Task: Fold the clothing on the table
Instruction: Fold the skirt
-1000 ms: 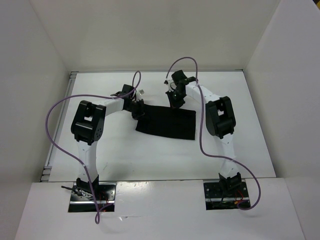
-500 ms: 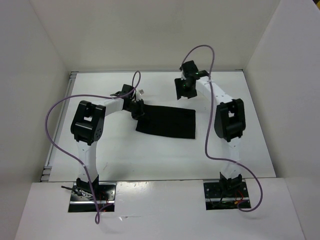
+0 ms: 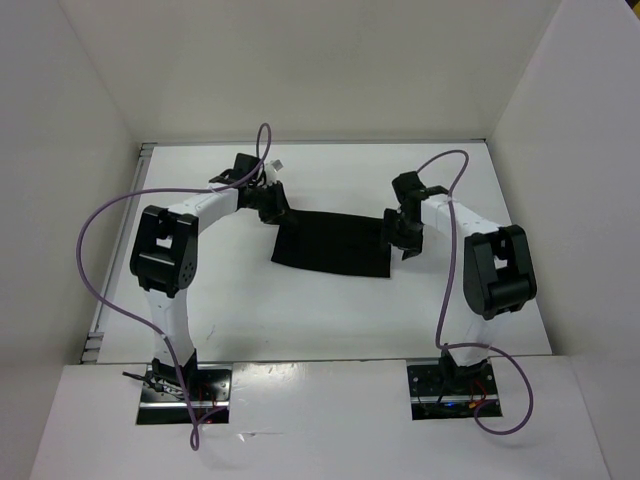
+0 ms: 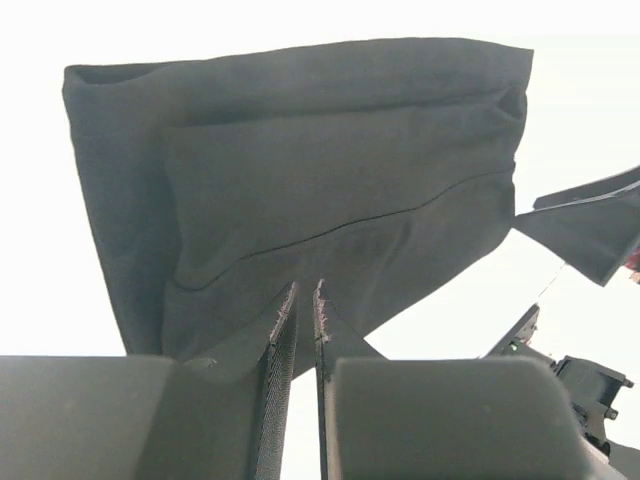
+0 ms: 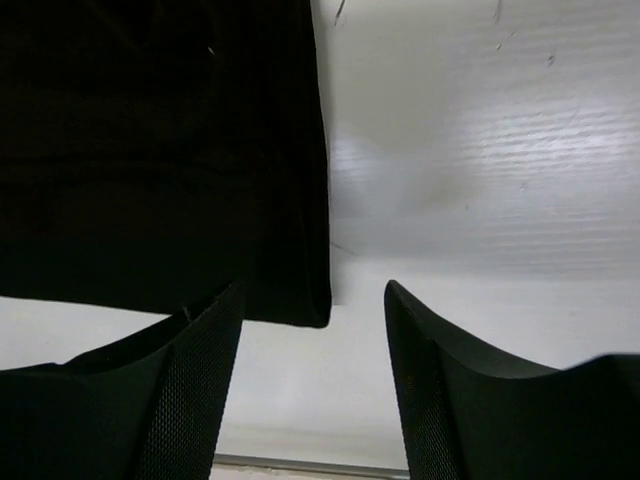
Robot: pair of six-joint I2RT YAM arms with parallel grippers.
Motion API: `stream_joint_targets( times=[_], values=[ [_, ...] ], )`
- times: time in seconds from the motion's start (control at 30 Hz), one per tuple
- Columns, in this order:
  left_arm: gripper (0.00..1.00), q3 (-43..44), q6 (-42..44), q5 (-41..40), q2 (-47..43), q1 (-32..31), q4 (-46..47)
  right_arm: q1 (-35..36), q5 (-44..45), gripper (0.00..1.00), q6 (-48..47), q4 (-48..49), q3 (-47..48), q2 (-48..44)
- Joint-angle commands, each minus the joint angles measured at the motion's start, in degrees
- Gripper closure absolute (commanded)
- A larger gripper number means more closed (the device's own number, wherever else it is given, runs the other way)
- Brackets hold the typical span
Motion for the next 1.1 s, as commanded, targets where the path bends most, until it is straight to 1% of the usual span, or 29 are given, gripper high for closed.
stream_joint_targets(
  times=[0.0, 0.03, 0.13, 0.17, 0.23, 0.27, 0.33, 0.6, 0.67, 0.7, 0.73, 0.87, 0.93, 1.0, 1.03, 1.07],
  values=[
    [0.82, 1.8, 0.0, 2.4, -0.7, 0.1, -0.1, 0.0, -3.5, 0.37, 3.8, 3.7, -1.2, -1.4],
    [0.82, 1.8, 0.0, 2.4, -0.7, 0.1, -0.1, 0.0, -3.5, 0.37, 3.8, 3.7, -1.8, -0.8],
    [0.82, 1.8, 0.0, 2.4, -0.7, 0.1, -0.1, 0.0, -4.1, 0.41, 5.0, 5.8, -2.5, 0.4],
    [0.81, 1.8, 0.0, 2.4, -0.7, 0.1, -0.6, -0.5, -4.8, 0.47, 5.1, 6.4, -3.1, 0.4],
    [0.81, 1.8, 0.5, 2.4, -0.7, 0.1, -0.6, -1.0, -6.3, 0.53, 5.6, 7.5, -3.1, 2.2],
    [0.81, 1.8, 0.5, 2.4, -0.7, 0.1, -0.6, -1.0, -6.3, 0.58, 5.6, 8.3, -3.1, 2.2],
    [0.81, 1.8, 0.5, 2.4, -0.7, 0.1, -1.1, -1.0, -6.3, 0.62, 6.7, 9.0, -3.6, 3.5],
    [0.81, 1.3, 0.5, 2.4, -1.3, 0.1, -1.1, -2.9, -3.3, 0.64, 8.5, 10.0, -3.6, 4.1],
    [0.81, 1.3, 1.0, 2.4, -1.3, 0.1, -1.1, -2.9, -2.7, 0.60, 8.5, 9.5, -3.6, 4.1],
    [0.81, 1.3, 1.1, 2.4, -1.3, 0.1, -1.1, -2.9, -2.0, 0.60, 8.5, 9.5, -3.6, 4.1],
    [0.81, 1.3, 1.1, 2.4, -1.3, 0.1, -1.1, -2.9, -2.0, 0.57, 8.5, 9.5, -3.6, 4.1],
    [0.81, 0.8, 1.1, 2.4, -1.3, 0.1, -1.1, -2.9, -1.5, 0.56, 8.5, 9.5, -4.1, 4.7],
    [0.81, 0.2, 0.5, 2.4, -1.3, 0.1, -1.1, -2.9, -2.1, 0.56, 8.5, 11.4, -5.3, 5.4],
    [0.81, 0.2, 0.5, 2.4, -2.0, 0.1, -1.1, -2.9, -2.7, 0.59, 9.6, 12.5, -6.1, 6.8],
    [0.81, 0.2, 0.5, 2.4, -2.0, 0.1, -1.1, -2.9, -3.3, 0.65, 9.6, 12.5, -6.7, 6.8],
    [0.81, -0.5, 0.5, 0.4, -2.8, 0.1, -1.1, -2.9, -3.9, 0.69, 9.6, 13.9, -7.2, 7.6]
  ],
)
